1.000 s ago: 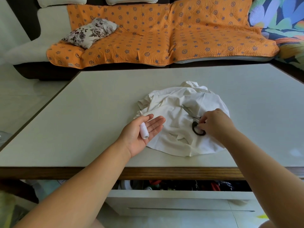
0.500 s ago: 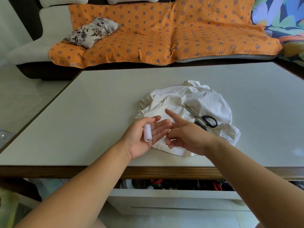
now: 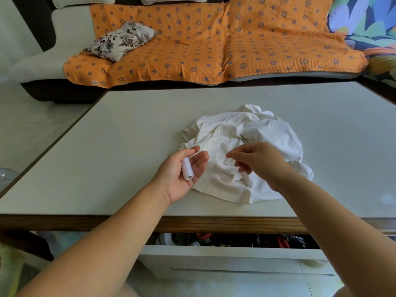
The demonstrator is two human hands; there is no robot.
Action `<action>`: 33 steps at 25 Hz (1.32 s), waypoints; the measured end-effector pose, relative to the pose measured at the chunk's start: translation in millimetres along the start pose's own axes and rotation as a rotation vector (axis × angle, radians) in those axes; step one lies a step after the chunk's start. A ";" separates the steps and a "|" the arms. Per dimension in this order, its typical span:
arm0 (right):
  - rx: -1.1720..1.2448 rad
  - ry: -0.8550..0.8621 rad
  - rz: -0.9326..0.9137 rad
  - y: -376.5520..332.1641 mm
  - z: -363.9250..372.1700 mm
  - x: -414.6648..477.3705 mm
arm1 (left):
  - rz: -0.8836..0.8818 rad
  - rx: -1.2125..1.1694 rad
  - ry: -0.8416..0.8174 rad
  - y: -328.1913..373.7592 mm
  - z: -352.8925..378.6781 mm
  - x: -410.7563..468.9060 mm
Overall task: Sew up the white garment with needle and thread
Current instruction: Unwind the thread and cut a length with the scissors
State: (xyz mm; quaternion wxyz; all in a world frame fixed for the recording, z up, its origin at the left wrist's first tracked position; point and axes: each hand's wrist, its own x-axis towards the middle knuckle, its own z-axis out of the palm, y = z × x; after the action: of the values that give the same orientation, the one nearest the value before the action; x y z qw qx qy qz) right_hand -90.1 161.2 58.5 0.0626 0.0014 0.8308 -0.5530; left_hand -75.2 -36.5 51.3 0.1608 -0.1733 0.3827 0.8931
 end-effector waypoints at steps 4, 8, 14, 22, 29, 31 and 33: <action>-0.031 0.160 0.070 4.7 -12.8 3.7 | 0.031 0.003 0.056 3.5 -2.6 2.0; -0.237 0.106 0.074 7.7 -15.9 5.1 | 0.043 0.127 0.121 4.1 -4.9 5.2; -0.333 0.162 0.015 1.0 -29.0 1.3 | 0.023 0.259 0.096 2.9 -10.9 8.8; -0.737 0.253 0.052 25.2 -52.3 11.1 | -0.022 0.445 -0.092 -4.1 -7.3 -1.7; -0.828 0.253 0.066 40.6 -37.4 17.8 | -0.073 0.671 -0.188 -10.5 -7.0 -12.5; -0.812 0.247 0.070 41.4 -36.4 19.3 | -0.074 0.706 -0.191 -12.4 -8.0 -14.7; -0.810 0.246 0.069 41.6 -36.9 20.3 | -0.074 0.732 -0.188 -14.1 -9.2 -15.8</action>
State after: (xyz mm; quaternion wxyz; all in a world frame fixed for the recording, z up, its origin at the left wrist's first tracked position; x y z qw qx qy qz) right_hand -111.1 210.0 32.2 -0.0231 0.0705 0.9817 -0.1751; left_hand -53.5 -36.5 43.3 0.2789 -0.0353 0.6533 0.7030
